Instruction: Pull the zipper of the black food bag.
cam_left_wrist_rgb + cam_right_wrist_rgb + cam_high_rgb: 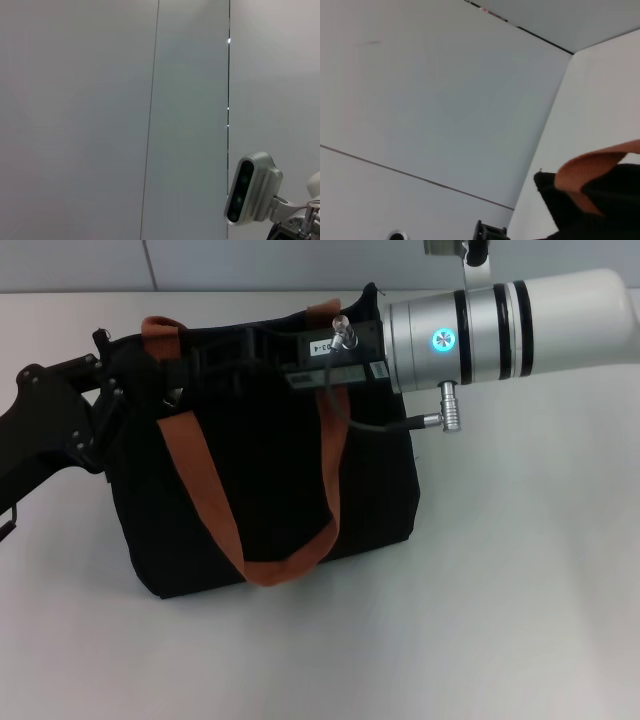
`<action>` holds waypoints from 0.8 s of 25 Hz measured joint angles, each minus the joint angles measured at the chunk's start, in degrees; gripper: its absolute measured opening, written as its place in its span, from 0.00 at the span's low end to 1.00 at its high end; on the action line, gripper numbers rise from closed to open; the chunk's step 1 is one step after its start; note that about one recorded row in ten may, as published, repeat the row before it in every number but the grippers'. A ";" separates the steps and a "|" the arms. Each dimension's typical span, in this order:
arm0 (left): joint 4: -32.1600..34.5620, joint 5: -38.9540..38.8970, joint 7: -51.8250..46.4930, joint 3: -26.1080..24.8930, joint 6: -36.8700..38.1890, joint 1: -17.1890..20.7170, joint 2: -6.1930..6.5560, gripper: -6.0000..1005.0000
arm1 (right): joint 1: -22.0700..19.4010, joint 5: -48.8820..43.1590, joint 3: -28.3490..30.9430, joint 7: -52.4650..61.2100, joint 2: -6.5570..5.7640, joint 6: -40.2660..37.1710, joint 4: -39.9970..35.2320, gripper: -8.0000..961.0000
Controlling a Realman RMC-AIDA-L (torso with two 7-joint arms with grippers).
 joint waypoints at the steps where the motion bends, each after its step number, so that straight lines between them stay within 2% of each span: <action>1: 0.00 0.00 0.00 0.00 0.00 0.00 0.00 0.05 | 0.00 0.00 0.00 0.00 0.00 0.00 0.00 0.31; 8: -0.08 0.01 0.06 -0.02 0.06 0.36 -0.12 0.05 | 0.47 6.87 -8.32 -0.62 -0.01 2.70 -0.15 0.28; 12: -0.09 0.01 0.08 -0.02 0.09 0.44 -0.15 0.05 | 0.16 7.26 -8.62 -0.61 0.00 2.99 -0.55 0.23; 20: -0.20 0.02 0.09 -0.47 0.12 0.60 -0.14 0.06 | -1.44 7.40 -8.77 -0.57 0.00 2.95 -2.36 0.23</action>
